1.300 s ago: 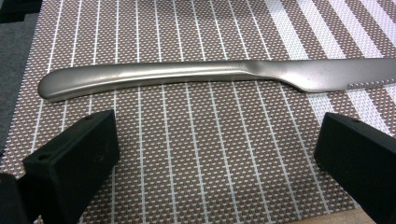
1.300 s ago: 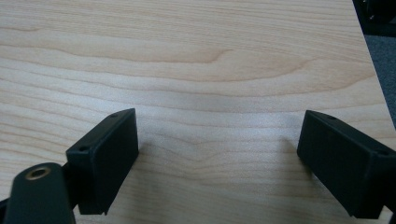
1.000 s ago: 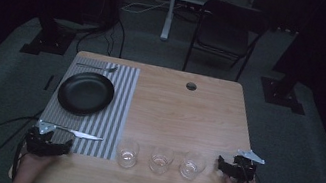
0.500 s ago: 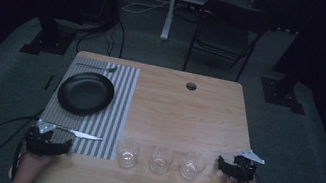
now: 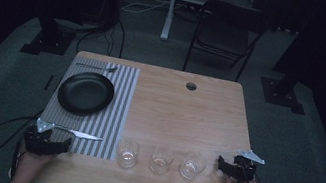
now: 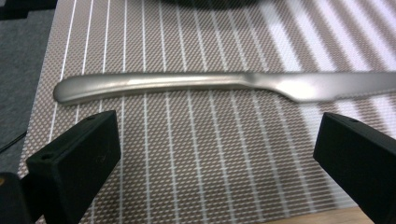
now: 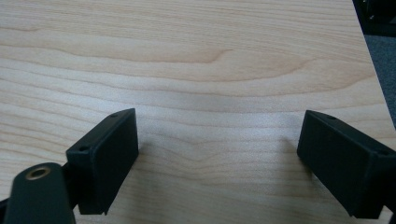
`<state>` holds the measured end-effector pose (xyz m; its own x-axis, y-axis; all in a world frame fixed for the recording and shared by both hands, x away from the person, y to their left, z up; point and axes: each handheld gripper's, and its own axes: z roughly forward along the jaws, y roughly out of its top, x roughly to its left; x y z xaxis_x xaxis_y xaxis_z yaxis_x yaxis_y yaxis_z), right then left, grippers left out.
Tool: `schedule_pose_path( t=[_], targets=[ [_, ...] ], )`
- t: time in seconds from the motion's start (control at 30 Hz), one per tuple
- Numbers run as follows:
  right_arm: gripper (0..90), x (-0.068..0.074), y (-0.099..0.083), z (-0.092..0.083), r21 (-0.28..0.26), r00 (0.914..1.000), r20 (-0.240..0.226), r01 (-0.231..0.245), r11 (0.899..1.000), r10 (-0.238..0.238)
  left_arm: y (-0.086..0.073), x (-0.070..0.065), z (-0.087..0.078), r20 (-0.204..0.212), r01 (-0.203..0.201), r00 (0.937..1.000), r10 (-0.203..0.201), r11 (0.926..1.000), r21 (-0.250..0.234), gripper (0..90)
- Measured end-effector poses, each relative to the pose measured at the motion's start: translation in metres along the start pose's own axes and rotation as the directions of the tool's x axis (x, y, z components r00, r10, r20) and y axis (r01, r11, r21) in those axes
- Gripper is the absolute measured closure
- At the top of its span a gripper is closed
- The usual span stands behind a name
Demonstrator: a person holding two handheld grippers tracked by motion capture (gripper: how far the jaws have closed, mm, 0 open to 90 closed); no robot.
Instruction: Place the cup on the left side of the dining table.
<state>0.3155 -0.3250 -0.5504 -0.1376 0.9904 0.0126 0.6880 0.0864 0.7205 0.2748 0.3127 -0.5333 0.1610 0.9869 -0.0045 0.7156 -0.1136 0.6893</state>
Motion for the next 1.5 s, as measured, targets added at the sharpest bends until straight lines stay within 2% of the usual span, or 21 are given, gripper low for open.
schedule_pose_path(
  t=[0.37, 0.53, 0.67, 0.77, 0.87, 0.93, 0.97, 1.07, 1.1, 1.13, 1.17, 1.33, 1.4, 1.47, 1.5],
  targets=[
    [12.1, 0.000, 0.000, 0.000, 0.000, 1.0000, 0.000, 0.000, 1.000, 0.000, 0.008, -0.007, -0.006, 0.050, -0.032, 0.9982, 0.032, 0.9995, -0.004, 2.7],
    [12.1, 0.000, 0.000, 0.000, 0.000, 1.0000, 0.000, 0.000, 1.000, 0.000, 0.014, -0.011, -0.011, 0.091, -0.027, 0.9954, 0.030, 0.9990, -0.034, 2.7],
    [12.1, 0.000, 0.000, 0.000, 0.000, 1.0000, 0.000, 0.001, 1.000, -0.001, 0.015, -0.013, -0.012, 0.103, -0.033, 0.9940, 0.038, 0.9984, -0.046, 2.7],
    [12.1, 0.000, 0.000, 0.000, 0.000, 1.0000, 0.000, 0.000, 1.000, 0.000, 0.018, -0.017, -0.013, 0.141, -0.048, 0.9885, 0.054, 0.9977, -0.047, 2.7],
    [12.1, 0.000, 0.000, 0.000, 0.000, 1.0000, 0.000, 0.000, 1.000, 0.000, 0.020, -0.021, -0.013, 0.155, -0.067, 0.9851, 0.073, 0.9966, -0.048, 2.7],
    [12.1, 0.000, 0.000, 0.000, 0.000, 1.0000, 0.000, 0.000, 1.000, 0.000, 0.020, -0.022, -0.013, 0.148, -0.072, 0.9858, 0.079, 0.9960, -0.053, 2.7],
    [12.1, 0.000, 0.000, 0.000, 0.000, 1.0000, 0.000, 0.000, 1.000, 0.000, 0.022, -0.024, -0.013, 0.163, -0.078, 0.9828, 0.087, 0.9953, -0.057, 2.7],
    [12.1, 0.000, 0.000, 0.000, 0.000, 1.0000, 0.000, 0.000, 1.000, 0.000, 0.022, -0.024, -0.014, 0.161, -0.077, 0.9832, 0.085, 0.9953, -0.060, 2.7],
    [12.1, 0.000, 0.000, 0.000, 0.000, 1.0000, 0.000, 0.000, 1.000, 0.000, 0.026, -0.026, -0.013, 0.154, -0.096, 0.9828, 0.102, 0.9943, -0.047, 2.7],
    [12.1, 0.000, 0.000, 0.000, 0.000, 1.0000, 0.000, 0.000, 1.000, 0.000, 0.026, -0.026, -0.013, 0.154, -0.096, 0.9828, 0.102, 0.9943, -0.047, 2.7],
    [12.1, 0.000, 0.000, 0.000, 0.000, 1.0000, 0.000, -0.001, 1.000, 0.001, 0.028, -0.026, -0.013, 0.181, -0.084, 0.9791, 0.093, 0.9950, -0.054, 2.7],
    [12.1, 0.000, 0.000, 0.000, 0.000, 1.0000, 0.000, 0.001, 1.000, -0.001, 0.034, -0.029, -0.015, 0.194, -0.093, 0.9754, 0.105, 0.9932, -0.071, 2.7],
    [12.1, 0.000, 0.000, 0.000, 0.000, 1.0000, 0.000, 0.000, 1.000, 0.000, 0.037, -0.032, -0.016, 0.194, -0.114, 0.9726, 0.128, 0.9903, -0.080, 2.7],
    [12.1, 0.000, 0.000, 0.000, 0.000, 1.0000, 0.000, 0.000, 1.000, 0.000, 0.038, -0.033, -0.017, 0.197, -0.117, 0.9715, 0.132, 0.9896, -0.084, 2.7],
    [12.1, 0.000, 0.000, 0.000, 0.000, 1.0000, 0.000, 0.000, 1.000, 0.000, 0.041, -0.036, -0.017, 0.208, -0.124, 0.9681, 0.140, 0.9885, -0.087, 2.7]
  ],
)
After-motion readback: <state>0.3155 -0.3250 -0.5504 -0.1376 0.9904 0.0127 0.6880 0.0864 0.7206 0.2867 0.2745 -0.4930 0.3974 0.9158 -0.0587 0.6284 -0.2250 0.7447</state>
